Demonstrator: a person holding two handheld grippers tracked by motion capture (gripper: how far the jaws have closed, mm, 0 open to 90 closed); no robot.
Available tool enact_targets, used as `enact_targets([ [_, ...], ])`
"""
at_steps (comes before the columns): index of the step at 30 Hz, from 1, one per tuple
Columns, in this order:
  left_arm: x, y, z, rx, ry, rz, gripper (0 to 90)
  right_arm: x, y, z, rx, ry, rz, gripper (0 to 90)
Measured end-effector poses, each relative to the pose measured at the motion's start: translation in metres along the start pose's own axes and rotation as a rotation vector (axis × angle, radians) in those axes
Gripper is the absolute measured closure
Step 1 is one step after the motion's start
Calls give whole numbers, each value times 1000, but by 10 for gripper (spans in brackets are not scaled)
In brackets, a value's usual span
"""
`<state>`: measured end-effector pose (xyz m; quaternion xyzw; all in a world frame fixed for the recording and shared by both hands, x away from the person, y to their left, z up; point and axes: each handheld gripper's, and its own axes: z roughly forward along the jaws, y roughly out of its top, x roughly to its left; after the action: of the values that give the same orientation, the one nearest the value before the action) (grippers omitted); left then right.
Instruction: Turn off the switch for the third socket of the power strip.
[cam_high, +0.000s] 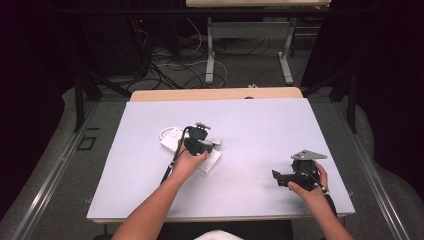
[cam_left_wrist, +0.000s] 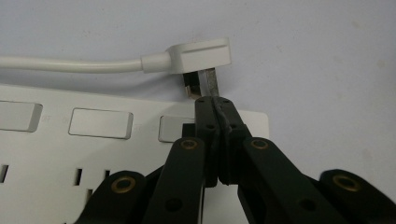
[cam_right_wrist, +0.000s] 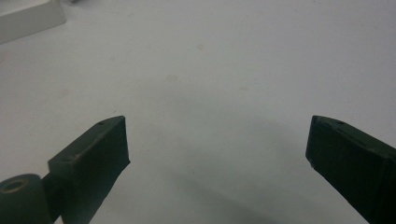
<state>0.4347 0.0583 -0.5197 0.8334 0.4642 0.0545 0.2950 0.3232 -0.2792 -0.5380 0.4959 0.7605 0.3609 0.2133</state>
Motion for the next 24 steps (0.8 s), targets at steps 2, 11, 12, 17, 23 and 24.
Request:
enact_targets([
  [2,-2,0,1,-8,-2,-14,880,0,0,0,-1,-1,-1,54],
  [11,-7,2,1,-6,-8,6,780,0,0,0,1,1,0,54],
  [12,-7,2,0,-5,-14,7,780,0,0,0,1,1,0,54],
  [17,-8,3,-2,-16,-20,5,710,1,0,1,2,1,5,54],
  [23,-10,3,-4,-28,-33,-12,647,0,0,0,2,1,1,54],
  [24,-9,3,-4,-37,-35,-8,636,1,0,0,3,2,6,54],
])
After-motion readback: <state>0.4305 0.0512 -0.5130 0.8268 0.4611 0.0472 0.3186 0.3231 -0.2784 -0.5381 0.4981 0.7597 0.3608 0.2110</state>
